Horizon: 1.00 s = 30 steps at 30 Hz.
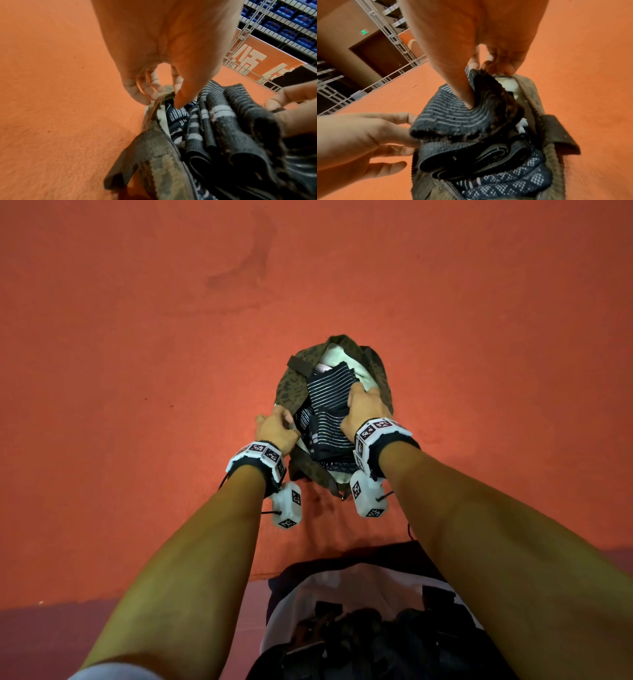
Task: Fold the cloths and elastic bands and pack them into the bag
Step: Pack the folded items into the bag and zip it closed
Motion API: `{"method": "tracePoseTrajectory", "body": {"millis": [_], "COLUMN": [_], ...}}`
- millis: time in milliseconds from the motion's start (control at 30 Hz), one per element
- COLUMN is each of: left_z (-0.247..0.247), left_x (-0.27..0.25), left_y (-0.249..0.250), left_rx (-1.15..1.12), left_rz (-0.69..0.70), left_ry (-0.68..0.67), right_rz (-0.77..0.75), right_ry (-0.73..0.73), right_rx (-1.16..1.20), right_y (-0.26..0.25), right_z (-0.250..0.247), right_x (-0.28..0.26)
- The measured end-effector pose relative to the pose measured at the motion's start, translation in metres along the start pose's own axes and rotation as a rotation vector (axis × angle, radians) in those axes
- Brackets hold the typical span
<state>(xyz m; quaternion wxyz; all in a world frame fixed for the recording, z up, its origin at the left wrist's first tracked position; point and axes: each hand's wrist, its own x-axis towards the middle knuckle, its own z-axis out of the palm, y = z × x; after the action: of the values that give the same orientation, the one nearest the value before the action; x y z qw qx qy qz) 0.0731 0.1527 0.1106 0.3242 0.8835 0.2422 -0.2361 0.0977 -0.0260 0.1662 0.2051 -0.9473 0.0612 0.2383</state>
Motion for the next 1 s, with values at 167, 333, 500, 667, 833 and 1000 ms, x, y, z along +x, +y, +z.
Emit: {"method": "tracePoseTrajectory", "body": {"millis": [167,333,500,667,833,1000], "left_z": [0.001,0.004,0.009,0.008,0.005,0.000], "left_x": [0.003,-0.002,0.000,-0.001,-0.007,-0.011], "left_y": [-0.004,-0.005,-0.010,-0.009,-0.010,-0.004], "left_rx": [-0.022,-0.043,-0.054,-0.067,0.005,-0.030], "left_rz": [-0.114,-0.167,-0.166,-0.177,-0.162,-0.135], "left_ry": [-0.095,-0.127,-0.184,-0.216,-0.317,-0.332], "right_rz": [-0.048,-0.140,-0.101,-0.111,-0.137,-0.101], "right_ry": [-0.037,-0.035,-0.121,-0.189,-0.268,-0.249], "right_rx": [-0.106,-0.217,-0.323,-0.220,-0.221,-0.274], "right_y": [-0.015,-0.024,-0.032,-0.032,-0.028,-0.017], "right_z": [-0.005,-0.003,-0.005,0.001,0.006,0.017], "right_x": [-0.007,-0.007,-0.004,-0.004,-0.005,-0.010]}}
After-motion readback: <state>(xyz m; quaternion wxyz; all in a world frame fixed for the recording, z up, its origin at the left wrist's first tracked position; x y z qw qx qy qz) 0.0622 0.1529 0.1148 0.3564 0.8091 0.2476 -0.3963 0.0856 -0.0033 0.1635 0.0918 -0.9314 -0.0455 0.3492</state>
